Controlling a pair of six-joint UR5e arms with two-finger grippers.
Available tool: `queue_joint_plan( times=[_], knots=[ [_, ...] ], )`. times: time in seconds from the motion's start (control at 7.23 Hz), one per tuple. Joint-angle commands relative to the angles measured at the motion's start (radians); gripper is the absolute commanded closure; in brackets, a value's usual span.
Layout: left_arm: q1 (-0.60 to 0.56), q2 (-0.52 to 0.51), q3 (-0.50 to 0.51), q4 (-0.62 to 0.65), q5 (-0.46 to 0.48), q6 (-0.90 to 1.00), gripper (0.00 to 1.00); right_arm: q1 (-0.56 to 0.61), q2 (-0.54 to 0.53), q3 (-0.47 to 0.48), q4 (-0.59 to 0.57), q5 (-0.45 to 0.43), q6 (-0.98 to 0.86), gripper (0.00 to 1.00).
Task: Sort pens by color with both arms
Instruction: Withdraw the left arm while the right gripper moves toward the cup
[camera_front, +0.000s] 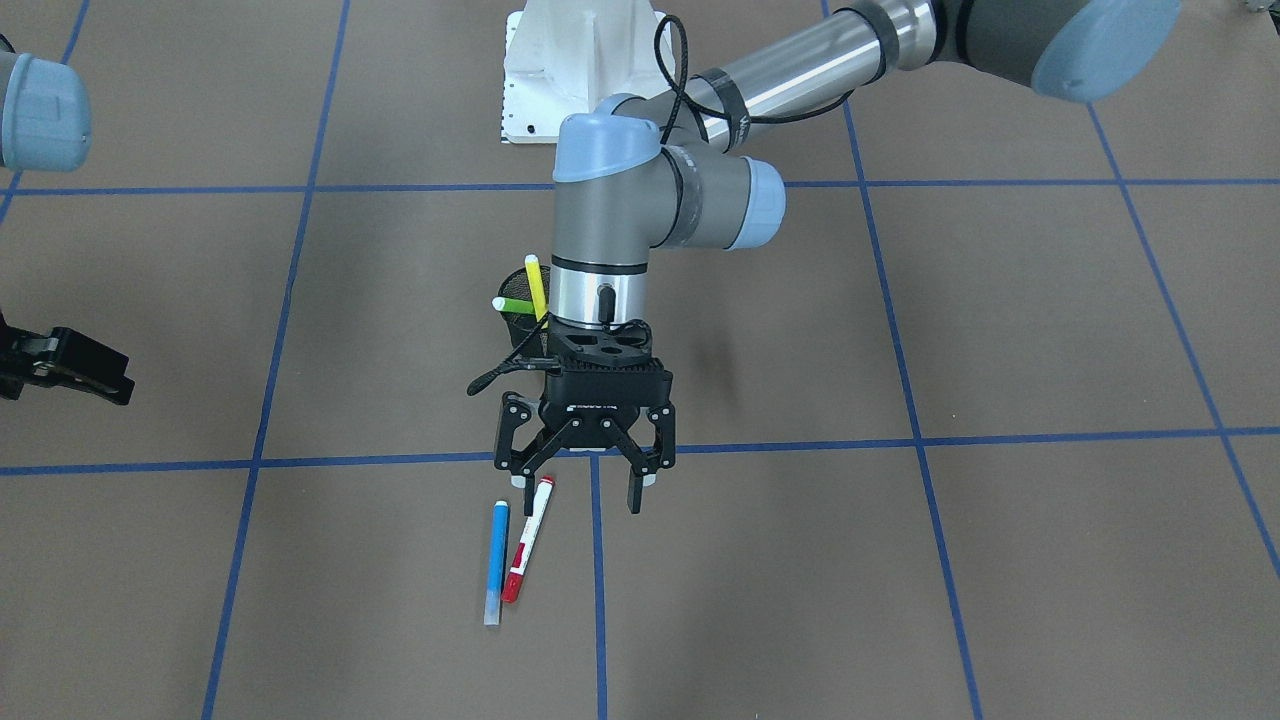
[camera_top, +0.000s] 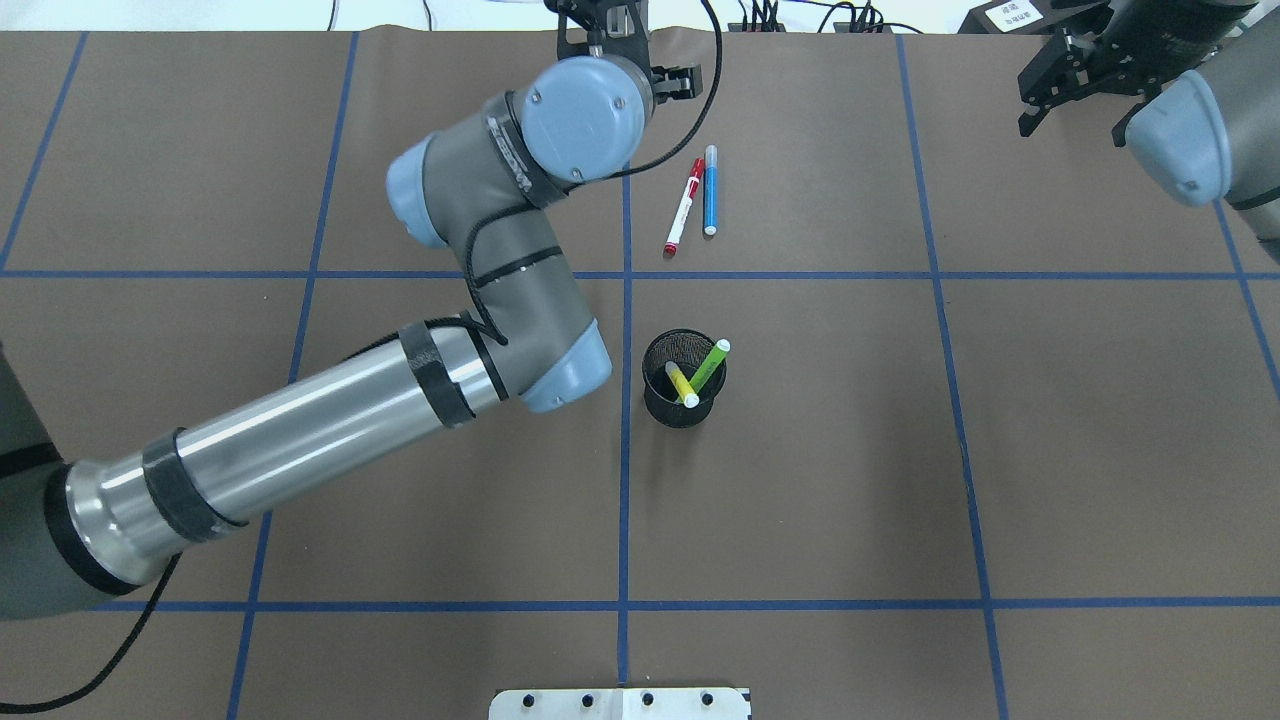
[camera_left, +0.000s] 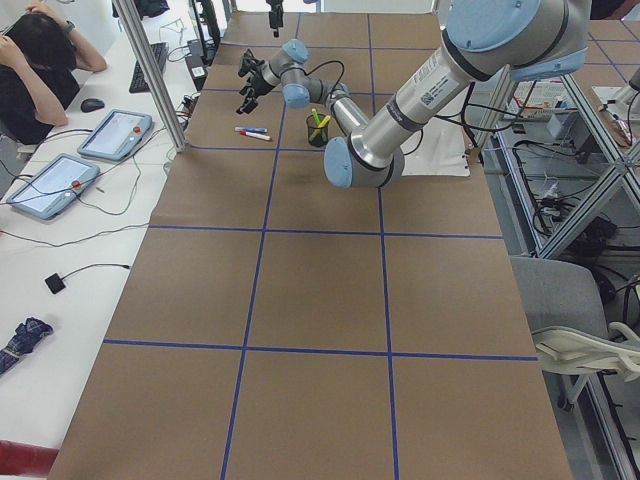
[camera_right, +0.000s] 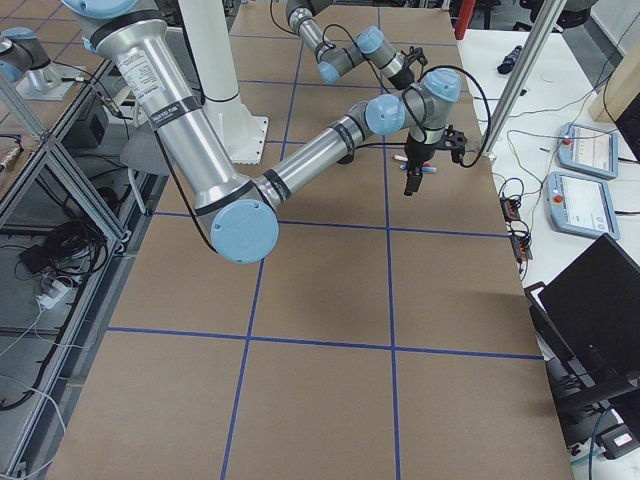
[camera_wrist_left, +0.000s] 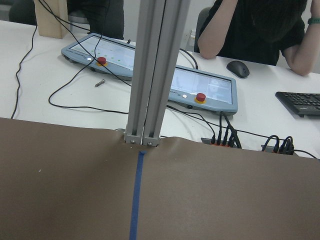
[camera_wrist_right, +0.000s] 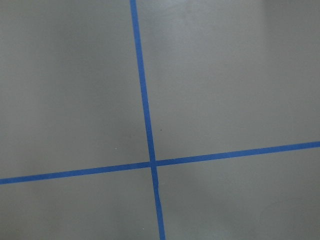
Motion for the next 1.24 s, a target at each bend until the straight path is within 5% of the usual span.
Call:
queue_joint_plan(
  times=[0.0, 0.28, 0.55, 1.11],
  knots=[
    [-0.114, 0.041, -0.103, 0.111, -0.248, 0.015, 0.0, -0.004, -0.022, -0.001, 0.049, 0.041, 0.079, 0.0],
    [-0.172, 0.066, -0.104, 0.109, -0.328, 0.016, 0.0, -0.003, -0.039, 0.004, 0.066, 0.127, 0.113, 0.0],
    [-0.285, 0.124, -0.105, 0.112, -0.556, 0.114, 0.0, -0.021, -0.048, 0.065, 0.093, 0.147, 0.157, 0.0],
    [-0.396, 0.293, -0.124, 0.105, -0.828, 0.167, 0.0, -0.194, 0.034, 0.108, 0.097, 0.103, 0.534, 0.0]
  ],
)
